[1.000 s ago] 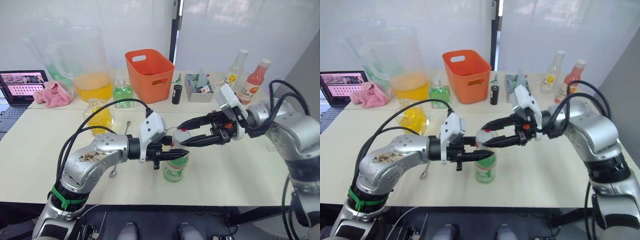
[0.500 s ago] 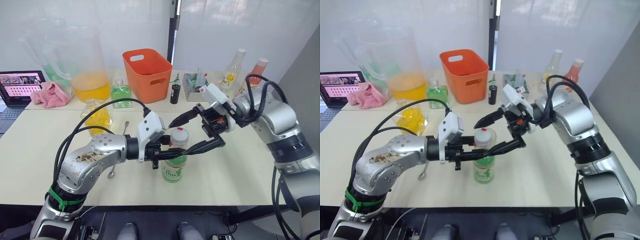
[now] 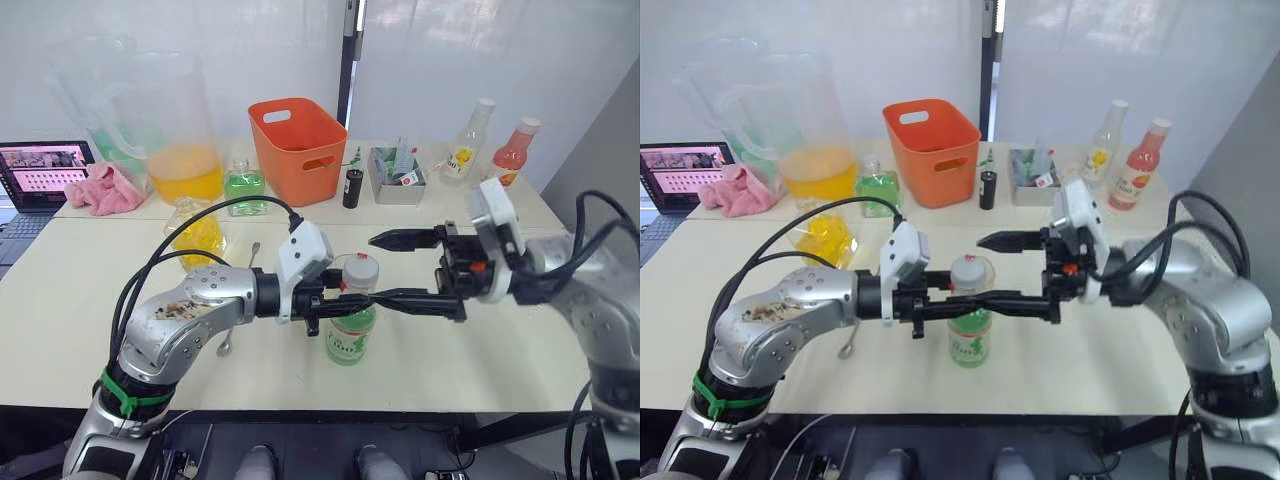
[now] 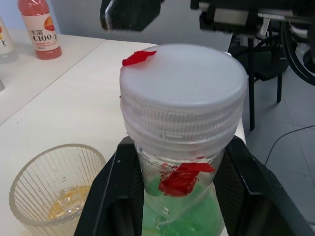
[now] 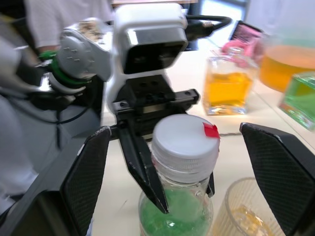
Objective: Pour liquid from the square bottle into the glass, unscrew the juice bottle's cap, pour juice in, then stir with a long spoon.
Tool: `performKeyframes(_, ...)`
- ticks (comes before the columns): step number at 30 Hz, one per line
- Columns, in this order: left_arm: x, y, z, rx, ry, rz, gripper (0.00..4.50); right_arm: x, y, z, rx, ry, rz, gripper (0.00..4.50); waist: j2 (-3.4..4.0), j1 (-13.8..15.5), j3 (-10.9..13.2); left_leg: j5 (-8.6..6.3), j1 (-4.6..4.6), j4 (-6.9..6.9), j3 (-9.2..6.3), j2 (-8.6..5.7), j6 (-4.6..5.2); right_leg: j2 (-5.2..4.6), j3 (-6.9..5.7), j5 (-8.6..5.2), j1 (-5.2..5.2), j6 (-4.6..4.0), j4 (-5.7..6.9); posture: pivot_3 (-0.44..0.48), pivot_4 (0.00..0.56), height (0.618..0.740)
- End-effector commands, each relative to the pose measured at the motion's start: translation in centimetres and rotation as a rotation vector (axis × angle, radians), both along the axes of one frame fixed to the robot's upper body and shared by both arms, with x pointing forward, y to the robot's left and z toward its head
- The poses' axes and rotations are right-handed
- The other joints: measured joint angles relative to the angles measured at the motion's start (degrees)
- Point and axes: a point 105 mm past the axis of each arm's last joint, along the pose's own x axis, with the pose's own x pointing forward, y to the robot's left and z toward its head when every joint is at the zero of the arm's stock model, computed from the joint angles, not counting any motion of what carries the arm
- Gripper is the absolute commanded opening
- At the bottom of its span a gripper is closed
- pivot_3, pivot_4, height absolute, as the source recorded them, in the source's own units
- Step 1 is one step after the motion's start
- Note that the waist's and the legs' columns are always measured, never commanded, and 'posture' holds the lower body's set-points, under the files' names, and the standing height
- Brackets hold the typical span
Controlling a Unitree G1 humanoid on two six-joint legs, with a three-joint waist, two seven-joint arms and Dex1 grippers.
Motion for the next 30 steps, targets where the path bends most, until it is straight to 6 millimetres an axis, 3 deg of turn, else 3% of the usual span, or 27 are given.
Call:
performKeyframes(1, -0.2, -0.2, -1.4, 0.027, 0.062, -0.030, 1.42, -0.6, 0.0, 1.4, 0.024, -0.076, -0.126, 4.44, 0.00, 0.15, 0.00, 0.00, 0.00, 0.00, -0.01, 0.00, 0.00, 0.00, 0.00, -0.04, 0.01, -0.08, 0.00, 0.000, 0.150, 0.740)
performKeyframes(7, -0.1, -0.4, -1.6, 0.024, 0.067, -0.046, 1.42, -0.6, 0.3, 1.0, 0.003, -0.067, -0.224, 4.44, 0.00, 0.38, 0.00, 0.00, 0.00, 0.00, 0.00, 0.00, 0.00, -0.01, 0.00, -0.16, 0.03, -0.30, -0.06, 0.000, 0.150, 0.740)
performKeyframes(16, 0.1, -0.6, -1.6, 0.033, 0.055, -0.064, 1.42, -1.0, 1.1, 0.4, -0.007, -0.045, -0.235, 4.44, 0.00, 0.45, 0.00, 0.00, -0.01, -0.01, 0.00, 0.00, 0.00, -0.02, 0.00, -0.16, 0.07, -0.32, -0.14, 0.000, 0.150, 0.740)
performKeyframes(19, 0.1, -0.6, -1.7, 0.034, 0.053, -0.067, 1.42, -1.1, 1.4, 0.2, -0.002, -0.026, -0.232, 3.71, 0.00, 0.46, 0.00, 0.00, 0.00, -0.01, -0.01, 0.00, 0.00, -0.02, -0.01, -0.16, 0.07, -0.32, -0.13, 0.000, 0.150, 0.740)
performKeyframes(25, 0.1, -0.7, -1.7, 0.034, 0.047, -0.064, 1.42, -1.0, 1.8, 0.0, -0.011, 0.010, -0.219, 1.73, -0.01, 0.47, -0.01, 0.00, -0.01, -0.01, -0.01, 0.00, 0.01, -0.02, 0.00, -0.16, 0.09, -0.32, -0.14, 0.000, 0.150, 0.740)
performKeyframes(30, 0.1, -0.7, -1.6, 0.031, 0.045, -0.055, 1.42, -1.0, 1.9, -0.2, -0.041, 0.029, -0.182, 1.68, -0.01, 0.46, -0.01, 0.00, 0.00, 0.01, -0.01, 0.00, 0.01, -0.02, 0.00, -0.15, 0.09, -0.33, -0.15, 0.000, 0.150, 0.740)
